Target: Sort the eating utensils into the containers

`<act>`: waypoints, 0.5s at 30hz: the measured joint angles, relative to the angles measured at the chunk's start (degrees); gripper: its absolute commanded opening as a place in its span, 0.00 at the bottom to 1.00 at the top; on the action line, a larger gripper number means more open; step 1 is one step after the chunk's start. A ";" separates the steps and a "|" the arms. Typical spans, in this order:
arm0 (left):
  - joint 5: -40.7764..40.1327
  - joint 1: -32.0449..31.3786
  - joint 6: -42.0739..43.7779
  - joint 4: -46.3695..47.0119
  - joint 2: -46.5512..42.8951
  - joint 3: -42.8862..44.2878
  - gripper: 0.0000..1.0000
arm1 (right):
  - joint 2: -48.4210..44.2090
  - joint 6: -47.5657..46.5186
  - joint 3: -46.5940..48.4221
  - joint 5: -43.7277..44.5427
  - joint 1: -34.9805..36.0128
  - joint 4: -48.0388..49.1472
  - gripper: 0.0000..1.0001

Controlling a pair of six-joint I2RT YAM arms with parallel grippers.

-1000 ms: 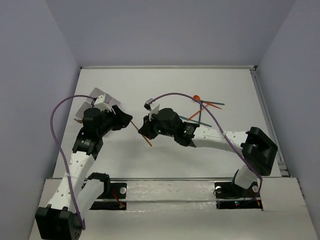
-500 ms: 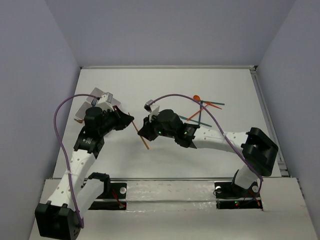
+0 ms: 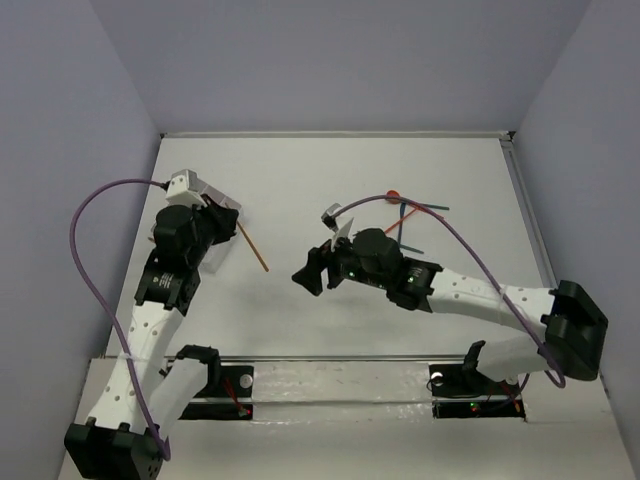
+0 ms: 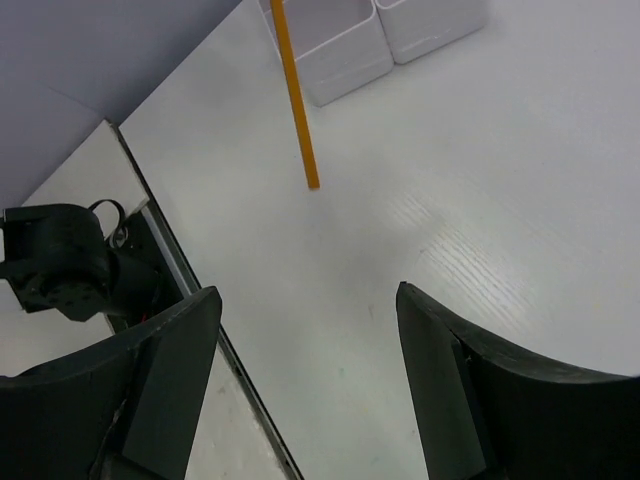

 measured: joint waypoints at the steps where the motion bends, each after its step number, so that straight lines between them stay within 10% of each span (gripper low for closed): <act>1: -2.21 0.04 0.13 -0.04 0.33 1.29 0.06 | -2.47 -0.15 -1.70 0.72 0.00 -0.04 0.76; 15: -22.60 2.95 4.44 14.29 14.16 8.35 0.06 | -16.98 -2.19 -14.08 8.72 -0.02 -2.25 0.76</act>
